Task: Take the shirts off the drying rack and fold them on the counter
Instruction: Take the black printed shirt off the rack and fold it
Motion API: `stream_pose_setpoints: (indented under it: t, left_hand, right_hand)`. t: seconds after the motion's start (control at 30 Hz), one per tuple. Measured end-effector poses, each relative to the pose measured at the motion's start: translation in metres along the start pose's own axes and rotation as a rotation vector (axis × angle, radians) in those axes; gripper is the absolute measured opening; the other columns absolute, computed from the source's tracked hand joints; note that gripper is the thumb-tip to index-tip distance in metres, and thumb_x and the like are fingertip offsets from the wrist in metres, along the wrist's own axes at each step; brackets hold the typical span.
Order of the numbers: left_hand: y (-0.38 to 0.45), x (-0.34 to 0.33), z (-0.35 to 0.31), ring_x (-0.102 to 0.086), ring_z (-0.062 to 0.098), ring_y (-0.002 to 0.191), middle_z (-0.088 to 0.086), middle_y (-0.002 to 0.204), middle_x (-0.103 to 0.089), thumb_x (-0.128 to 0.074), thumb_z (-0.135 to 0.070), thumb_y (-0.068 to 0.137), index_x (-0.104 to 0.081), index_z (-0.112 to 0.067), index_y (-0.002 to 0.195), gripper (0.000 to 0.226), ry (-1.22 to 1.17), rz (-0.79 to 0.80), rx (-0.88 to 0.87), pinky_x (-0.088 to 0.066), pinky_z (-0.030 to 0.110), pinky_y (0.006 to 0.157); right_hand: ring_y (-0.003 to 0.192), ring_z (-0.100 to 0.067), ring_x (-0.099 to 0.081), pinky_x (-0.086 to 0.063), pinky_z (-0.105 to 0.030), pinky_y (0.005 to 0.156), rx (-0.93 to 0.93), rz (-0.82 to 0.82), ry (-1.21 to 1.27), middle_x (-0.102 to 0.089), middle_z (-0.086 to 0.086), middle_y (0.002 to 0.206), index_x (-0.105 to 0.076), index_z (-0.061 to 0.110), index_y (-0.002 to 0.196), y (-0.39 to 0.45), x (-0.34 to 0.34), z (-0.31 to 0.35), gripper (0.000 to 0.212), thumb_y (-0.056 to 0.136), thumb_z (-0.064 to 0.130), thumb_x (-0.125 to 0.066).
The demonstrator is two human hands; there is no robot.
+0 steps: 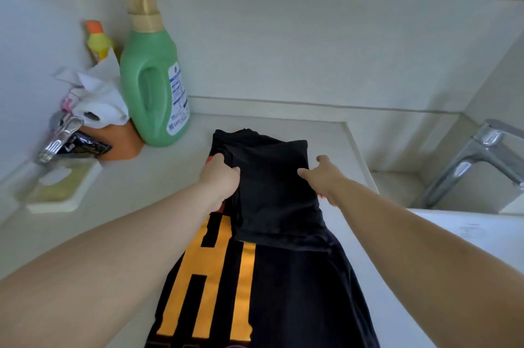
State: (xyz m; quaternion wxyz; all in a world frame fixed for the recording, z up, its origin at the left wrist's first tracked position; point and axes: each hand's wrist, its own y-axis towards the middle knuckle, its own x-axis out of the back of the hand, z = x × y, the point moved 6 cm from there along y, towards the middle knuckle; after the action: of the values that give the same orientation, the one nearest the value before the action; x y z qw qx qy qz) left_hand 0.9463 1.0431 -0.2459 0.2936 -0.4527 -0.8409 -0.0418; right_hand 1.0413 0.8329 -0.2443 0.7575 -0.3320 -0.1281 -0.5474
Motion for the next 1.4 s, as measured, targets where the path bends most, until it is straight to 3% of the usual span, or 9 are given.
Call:
stream_pose_setpoints:
  t: [0.1, 0.23, 0.33, 0.47, 0.67, 0.93, 1.1, 1.27, 1.4]
  left_hand:
    - [-0.005, 0.004, 0.016, -0.053, 0.019, 0.079, 0.004, 0.093, -0.054, -0.056, -0.016, 0.092, -0.049, -0.014, 0.093, 0.008, 0.109, 0.075, 0.078, -0.048, 0.028, 0.068]
    - [-0.002, 0.019, -0.005, -0.05, 0.031, 0.111, 0.012, 0.127, -0.044, -0.066, -0.021, 0.08, -0.03, -0.015, 0.134, 0.065, 0.489, -0.099, -0.118, -0.045, 0.036, 0.084]
    - [0.005, -0.004, -0.021, -0.019, 0.029, 0.142, 0.004, 0.157, -0.015, -0.05, -0.057, 0.087, -0.023, -0.032, 0.147, 0.07, 0.749, 0.063, -0.375, -0.023, 0.043, 0.112]
    - [0.022, -0.031, 0.021, 0.022, 0.028, 0.144, -0.006, 0.156, 0.025, -0.016, -0.084, 0.077, 0.012, -0.043, 0.147, 0.086, 1.025, 0.338, -0.279, 0.008, 0.055, 0.115]
    - [0.046, -0.016, 0.013, -0.001, 0.029, 0.147, -0.003, 0.16, 0.007, -0.023, -0.078, 0.082, -0.008, -0.039, 0.15, 0.079, 0.784, 0.181, -0.302, -0.007, 0.052, 0.117]
    - [0.119, 0.008, 0.007, -0.056, 0.032, 0.111, 0.013, 0.124, -0.057, -0.065, -0.035, 0.088, -0.05, -0.002, 0.127, 0.054, 0.143, -0.06, 0.112, -0.047, 0.038, 0.093]
    - [0.141, 0.003, 0.015, -0.059, 0.036, 0.109, 0.016, 0.12, -0.061, -0.072, -0.012, 0.081, -0.057, -0.002, 0.121, 0.044, -0.111, 0.071, 0.289, -0.047, 0.053, 0.094]
    - [0.157, 0.031, -0.023, -0.056, 0.029, 0.114, 0.009, 0.126, -0.059, -0.07, -0.016, 0.084, -0.057, -0.005, 0.125, 0.044, -0.062, -0.036, 0.082, -0.045, 0.041, 0.101]
    - [0.142, 0.061, -0.062, -0.057, 0.019, 0.073, 0.006, 0.089, -0.061, -0.059, -0.009, 0.091, -0.059, -0.006, 0.102, 0.012, -0.137, -0.121, -0.013, -0.049, 0.025, 0.058]
  right_hand:
    - [0.089, -0.026, -0.051, -0.044, -0.033, 0.071, 0.118, -0.12, -0.344, -0.05, -0.01, 0.117, -0.008, 0.027, 0.151, 0.003, -0.011, 0.003, 0.067, 0.097, 0.017, -0.046]
    - [0.128, -0.029, -0.031, -0.037, -0.038, 0.102, 0.337, -0.269, -0.579, -0.023, -0.009, 0.147, -0.018, 0.032, 0.15, 0.005, -0.012, 0.022, 0.073, 0.088, 0.003, -0.043]
    - [0.144, -0.028, -0.006, -0.019, -0.041, 0.115, 0.398, -0.116, -0.758, -0.002, 0.001, 0.159, -0.025, 0.025, 0.15, 0.018, -0.024, 0.023, 0.054, 0.098, 0.035, -0.038]
    - [0.147, -0.03, 0.007, -0.006, -0.049, 0.118, 0.126, -0.014, -0.841, 0.008, 0.003, 0.161, 0.004, 0.025, 0.153, 0.05, -0.021, -0.01, 0.075, 0.093, 0.066, -0.016]
    - [0.139, -0.034, -0.02, -0.026, -0.048, 0.108, 0.066, -0.081, -0.724, -0.021, -0.008, 0.155, -0.019, 0.014, 0.149, 0.054, -0.005, 0.006, 0.068, 0.095, 0.051, -0.035]
    - [0.122, -0.03, -0.047, -0.039, -0.036, 0.091, 0.06, 0.097, -0.103, -0.049, -0.011, 0.132, -0.047, 0.002, 0.133, 0.084, -0.001, 0.031, 0.055, 0.085, 0.016, -0.07]
    - [0.119, -0.032, -0.051, -0.041, -0.036, 0.092, 0.026, 0.141, -0.116, -0.059, -0.015, 0.124, -0.061, 0.001, 0.12, 0.108, 0.002, 0.025, 0.041, 0.082, 0.01, -0.072]
    - [0.099, -0.029, -0.062, -0.053, -0.034, 0.081, 0.129, -0.135, -0.106, -0.067, -0.012, 0.105, -0.067, 0.009, 0.107, 0.109, 0.024, 0.049, 0.021, 0.086, 0.007, -0.065]
    - [0.061, -0.022, -0.062, -0.055, -0.027, 0.05, 0.161, -0.267, 0.121, -0.061, -0.008, 0.081, -0.061, 0.014, 0.111, 0.095, 0.044, 0.083, 0.034, 0.09, -0.003, -0.04]
